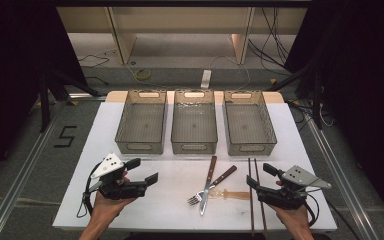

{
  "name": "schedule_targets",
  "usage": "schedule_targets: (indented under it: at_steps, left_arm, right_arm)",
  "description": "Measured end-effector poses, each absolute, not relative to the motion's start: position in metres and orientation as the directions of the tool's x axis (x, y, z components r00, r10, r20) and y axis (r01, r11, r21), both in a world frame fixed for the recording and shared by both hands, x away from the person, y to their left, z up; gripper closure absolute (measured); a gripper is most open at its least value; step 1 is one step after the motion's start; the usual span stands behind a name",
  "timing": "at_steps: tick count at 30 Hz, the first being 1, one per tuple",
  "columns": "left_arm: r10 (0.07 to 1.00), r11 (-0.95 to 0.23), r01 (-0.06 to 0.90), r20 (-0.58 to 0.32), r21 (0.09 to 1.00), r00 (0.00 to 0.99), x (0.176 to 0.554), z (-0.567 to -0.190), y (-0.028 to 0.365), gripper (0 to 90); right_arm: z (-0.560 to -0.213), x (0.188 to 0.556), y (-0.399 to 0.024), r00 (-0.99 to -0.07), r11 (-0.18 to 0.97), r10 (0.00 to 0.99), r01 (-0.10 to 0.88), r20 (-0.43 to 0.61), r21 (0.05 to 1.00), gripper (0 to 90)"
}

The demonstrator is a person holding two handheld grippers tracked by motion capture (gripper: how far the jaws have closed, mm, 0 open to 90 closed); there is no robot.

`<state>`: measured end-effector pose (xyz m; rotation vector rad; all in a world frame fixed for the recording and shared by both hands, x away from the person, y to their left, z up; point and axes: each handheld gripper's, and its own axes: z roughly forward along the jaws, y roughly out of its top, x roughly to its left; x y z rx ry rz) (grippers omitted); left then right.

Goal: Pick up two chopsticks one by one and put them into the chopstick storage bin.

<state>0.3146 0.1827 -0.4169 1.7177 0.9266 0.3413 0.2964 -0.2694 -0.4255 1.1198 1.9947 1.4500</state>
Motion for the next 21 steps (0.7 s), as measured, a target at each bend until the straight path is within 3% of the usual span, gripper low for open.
schedule_targets:
  at_steps: [12, 18, 21]
  left_arm:
    - [0.725, -0.09, 0.411, -0.223, 0.907, 0.651, 0.315, -0.417, 0.183, 15.2]
    - [0.728, -0.09, 0.413, -0.223, 0.906, 0.649, 0.316, -0.418, 0.183, 15.2]
    - [0.728, -0.091, 0.413, -0.222, 0.906, 0.648, 0.316, -0.417, 0.183, 15.2]
  right_arm:
    - [-0.417, 0.303, -0.268, -0.573, 0.206, 0.815, 0.419, 0.082, 0.884, 25.8]
    - [-0.407, 0.309, -0.269, -0.571, 0.322, 0.821, 0.477, 0.011, 0.818, 26.5]
    - [-0.407, 0.315, -0.266, -0.574, 0.406, 0.818, 0.536, -0.033, 0.74, 26.5]
